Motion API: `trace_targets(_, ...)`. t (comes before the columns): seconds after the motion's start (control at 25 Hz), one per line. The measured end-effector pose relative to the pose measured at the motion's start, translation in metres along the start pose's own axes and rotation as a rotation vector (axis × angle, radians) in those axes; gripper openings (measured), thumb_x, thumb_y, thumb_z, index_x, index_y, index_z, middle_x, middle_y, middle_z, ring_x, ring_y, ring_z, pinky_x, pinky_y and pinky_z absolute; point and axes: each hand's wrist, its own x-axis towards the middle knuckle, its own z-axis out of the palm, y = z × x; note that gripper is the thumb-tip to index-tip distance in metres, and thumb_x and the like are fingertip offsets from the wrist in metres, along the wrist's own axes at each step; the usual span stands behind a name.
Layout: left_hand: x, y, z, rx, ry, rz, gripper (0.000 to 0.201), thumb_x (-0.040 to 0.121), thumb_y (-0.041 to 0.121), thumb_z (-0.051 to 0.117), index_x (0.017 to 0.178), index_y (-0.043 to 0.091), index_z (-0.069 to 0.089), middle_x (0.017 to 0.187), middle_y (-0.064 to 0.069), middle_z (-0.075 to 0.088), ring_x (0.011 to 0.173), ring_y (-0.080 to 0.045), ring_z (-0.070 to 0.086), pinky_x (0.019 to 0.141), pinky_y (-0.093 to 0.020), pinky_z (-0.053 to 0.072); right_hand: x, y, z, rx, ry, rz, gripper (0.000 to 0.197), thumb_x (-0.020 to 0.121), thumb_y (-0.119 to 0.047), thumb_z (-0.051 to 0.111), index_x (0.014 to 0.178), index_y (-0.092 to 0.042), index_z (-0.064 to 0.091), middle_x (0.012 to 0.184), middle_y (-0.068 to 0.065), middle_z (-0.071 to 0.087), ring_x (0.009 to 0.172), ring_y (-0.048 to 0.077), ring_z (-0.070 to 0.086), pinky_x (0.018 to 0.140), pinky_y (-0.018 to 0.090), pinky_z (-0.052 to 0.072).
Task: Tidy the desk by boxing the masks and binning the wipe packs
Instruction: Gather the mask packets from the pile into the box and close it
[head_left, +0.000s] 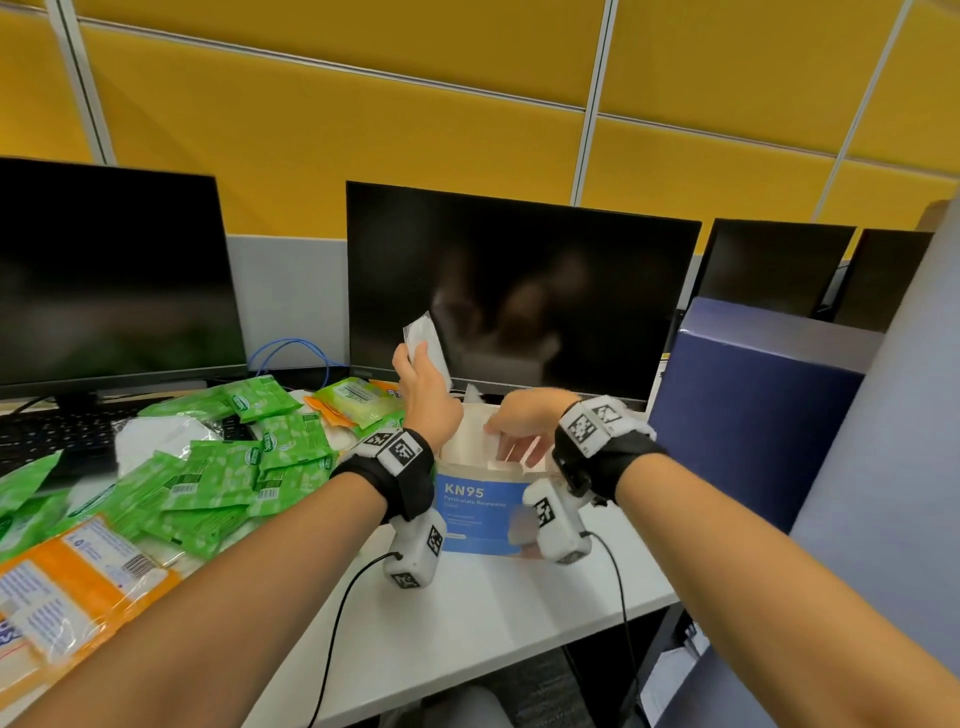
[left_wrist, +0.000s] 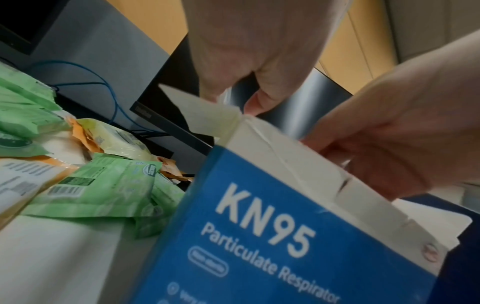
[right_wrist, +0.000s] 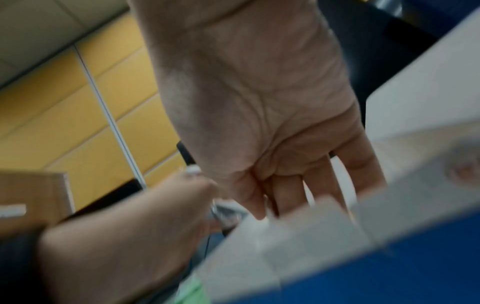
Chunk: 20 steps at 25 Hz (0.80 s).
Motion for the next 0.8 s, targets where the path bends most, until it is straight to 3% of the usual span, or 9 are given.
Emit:
trace_targets(0.12,-0.002,0.011,-0.005,-0.085,0.003,0.023,0.070,0.085,-0.013,0.049,0.146,0.004,0.021,0.151,-0.011,0.009,0.131,-0.029,0.033,0.105,-0.022,0.030,0.006,-0.010,0.033,-0.452,0.010,-0.061,0.047,0.104,-0.034,0.032,0.138,-0.004,0.046,0.135,0.013,0.052,0.125,0.028,0.047,0.107,0.038,0.034)
trace_targets(0.2,-0.001,0.019,-0.015,-0.182,0.116,0.030,0.056,0.088,-0.011,0.041,0.142,0.005,0.032,0.147,-0.011,0.022,0.126,-0.026,0.038,0.096,-0.013,0.031,0.011,-0.010,0.033,-0.486,-0.003,-0.053,0.054,0.103,-0.043,0.028,0.136,-0.005,0.049,0.139,0.012,0.049,0.129,0.029,0.046,0.108,0.039,0.034)
trace_targets(0.28,0.004,0.025,-0.024,-0.344,0.203,-0.017,0.048,0.090,-0.010,0.037,0.135,0.005,0.040,0.142,-0.011,0.028,0.119,-0.021,0.041,0.087,-0.004,0.033,0.013,-0.002,0.014,-0.114,0.006,-0.050,0.060,0.101,-0.050,0.027,0.126,-0.004,0.057,0.123,0.013,0.061,0.117,0.030,0.058,0.103,0.040,0.045)
trace_targets(0.32,0.009,0.024,-0.026,-0.384,0.215,-0.049,0.045,0.090,-0.009,0.037,0.133,0.005,0.042,0.141,-0.011,0.029,0.119,-0.021,0.042,0.087,-0.007,0.033,0.012,0.003,0.003,0.170,0.072,-0.062,0.065,0.099,-0.053,0.026,0.124,-0.001,0.056,0.116,0.017,0.065,0.110,0.032,0.063,0.098,0.041,0.050)
trace_targets(0.4,0.016,0.019,-0.023,-0.411,0.164,-0.137,0.041,0.090,-0.006,0.037,0.129,0.004,0.045,0.137,-0.013,0.035,0.121,-0.026,0.044,0.093,-0.023,0.040,0.010,0.017,-0.017,0.751,0.292,-0.135,0.068,0.095,-0.061,0.026,0.123,-0.006,0.053,0.109,0.018,0.066,0.101,0.032,0.066,0.088,0.041,0.055)
trace_targets(0.48,0.018,0.014,-0.016,-0.458,-0.001,-0.191,0.039,0.090,-0.002,0.038,0.128,0.006,0.042,0.128,-0.014,0.042,0.114,-0.030,0.049,0.086,-0.035,0.049,0.005,0.026,-0.023,1.005,0.386,-0.240,0.058,0.092,-0.063,0.037,0.119,-0.015,0.054,0.107,0.011,0.067,0.100,0.029,0.066,0.082,0.041,0.057)
trace_targets(0.56,0.014,0.014,-0.008,-0.367,-0.149,-0.178,0.041,0.091,-0.001,0.041,0.130,0.008,0.036,0.123,-0.015,0.046,0.103,-0.026,0.049,0.078,-0.031,0.047,0.002,0.034,-0.026,0.841,0.410,-0.282,0.042,0.092,-0.045,0.056,0.118,-0.012,0.058,0.109,0.009,0.068,0.100,0.025,0.067,0.083,0.041,0.058)
trace_targets(0.64,0.010,0.017,-0.002,-0.169,-0.189,-0.100,0.045,0.089,0.000,0.048,0.131,0.008,0.034,0.122,-0.015,0.048,0.104,-0.025,0.048,0.082,-0.031,0.041,0.000,0.043,-0.032,0.630,0.483,-0.292,0.034,0.090,-0.024,0.063,0.121,-0.012,0.057,0.115,0.010,0.066,0.103,0.026,0.066,0.084,0.040,0.057)
trace_targets(0.8,0.005,0.025,0.006,0.371,-0.209,-0.009,0.035,0.090,0.010,0.050,0.124,0.009,0.047,0.129,-0.013,0.047,0.120,-0.033,0.045,0.100,-0.040,0.041,-0.011,0.048,-0.049,0.396,0.639,-0.216,0.040,0.093,-0.020,0.057,0.129,-0.008,0.047,0.118,0.012,0.058,0.102,0.029,0.061,0.059,0.028,0.054)
